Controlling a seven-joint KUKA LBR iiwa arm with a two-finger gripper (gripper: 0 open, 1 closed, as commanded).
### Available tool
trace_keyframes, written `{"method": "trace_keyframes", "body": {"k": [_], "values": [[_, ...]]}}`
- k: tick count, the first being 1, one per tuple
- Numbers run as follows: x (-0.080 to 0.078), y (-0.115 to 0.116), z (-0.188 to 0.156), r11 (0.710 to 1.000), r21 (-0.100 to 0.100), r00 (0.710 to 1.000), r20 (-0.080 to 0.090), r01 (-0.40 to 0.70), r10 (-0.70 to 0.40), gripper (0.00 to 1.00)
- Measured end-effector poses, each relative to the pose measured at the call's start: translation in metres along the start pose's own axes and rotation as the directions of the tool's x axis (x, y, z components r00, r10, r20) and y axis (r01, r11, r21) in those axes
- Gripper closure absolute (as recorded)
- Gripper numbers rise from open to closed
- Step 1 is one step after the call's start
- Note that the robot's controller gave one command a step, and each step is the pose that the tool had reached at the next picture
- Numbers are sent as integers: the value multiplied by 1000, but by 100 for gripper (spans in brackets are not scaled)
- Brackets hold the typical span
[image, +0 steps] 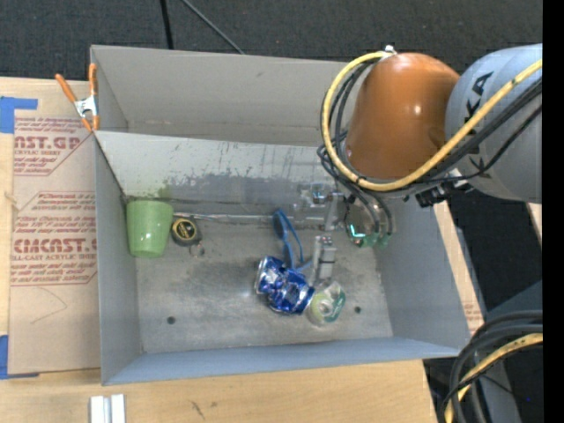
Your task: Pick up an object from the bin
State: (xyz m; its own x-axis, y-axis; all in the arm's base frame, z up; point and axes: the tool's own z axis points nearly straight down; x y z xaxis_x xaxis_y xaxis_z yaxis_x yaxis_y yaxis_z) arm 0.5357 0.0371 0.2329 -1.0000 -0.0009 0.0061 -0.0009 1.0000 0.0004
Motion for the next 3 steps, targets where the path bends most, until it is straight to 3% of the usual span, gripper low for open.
{"method": "trace_keyframes", "body": {"k": [1,2,3], "values": [[17,-33,113,974,0,974,0,-226,226,0],[24,-34,167,985,0,985,1,-173,173,0],[23,-34,164,985,-1,985,6,-174,174,100]]}}
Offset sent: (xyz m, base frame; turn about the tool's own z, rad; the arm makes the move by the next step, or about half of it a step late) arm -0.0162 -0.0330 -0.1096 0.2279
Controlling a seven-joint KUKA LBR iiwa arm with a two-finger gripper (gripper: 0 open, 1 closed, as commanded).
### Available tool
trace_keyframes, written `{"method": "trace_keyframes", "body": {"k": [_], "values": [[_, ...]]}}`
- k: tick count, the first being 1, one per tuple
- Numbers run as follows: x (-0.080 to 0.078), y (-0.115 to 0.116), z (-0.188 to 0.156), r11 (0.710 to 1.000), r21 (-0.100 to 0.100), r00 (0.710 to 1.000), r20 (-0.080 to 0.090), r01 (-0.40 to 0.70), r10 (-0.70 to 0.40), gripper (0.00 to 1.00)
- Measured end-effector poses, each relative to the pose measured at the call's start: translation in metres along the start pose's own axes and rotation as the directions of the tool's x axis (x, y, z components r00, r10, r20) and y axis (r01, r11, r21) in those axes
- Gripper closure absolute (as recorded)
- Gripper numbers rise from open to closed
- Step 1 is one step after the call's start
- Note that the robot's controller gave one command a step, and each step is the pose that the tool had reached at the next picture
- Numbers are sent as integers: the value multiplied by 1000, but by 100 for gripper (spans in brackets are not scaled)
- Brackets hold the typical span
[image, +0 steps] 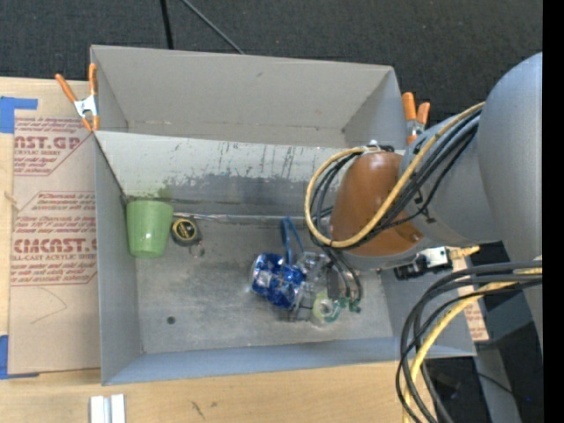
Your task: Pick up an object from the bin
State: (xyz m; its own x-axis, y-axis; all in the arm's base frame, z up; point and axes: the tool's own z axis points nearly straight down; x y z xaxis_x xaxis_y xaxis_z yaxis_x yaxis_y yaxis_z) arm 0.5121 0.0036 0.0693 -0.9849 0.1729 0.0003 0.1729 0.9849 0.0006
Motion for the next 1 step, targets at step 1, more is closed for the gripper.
{"method": "trace_keyframes", "body": {"k": [1], "values": [[25,25,-196,1000,-2,1000,9,13,-13,100]]}}
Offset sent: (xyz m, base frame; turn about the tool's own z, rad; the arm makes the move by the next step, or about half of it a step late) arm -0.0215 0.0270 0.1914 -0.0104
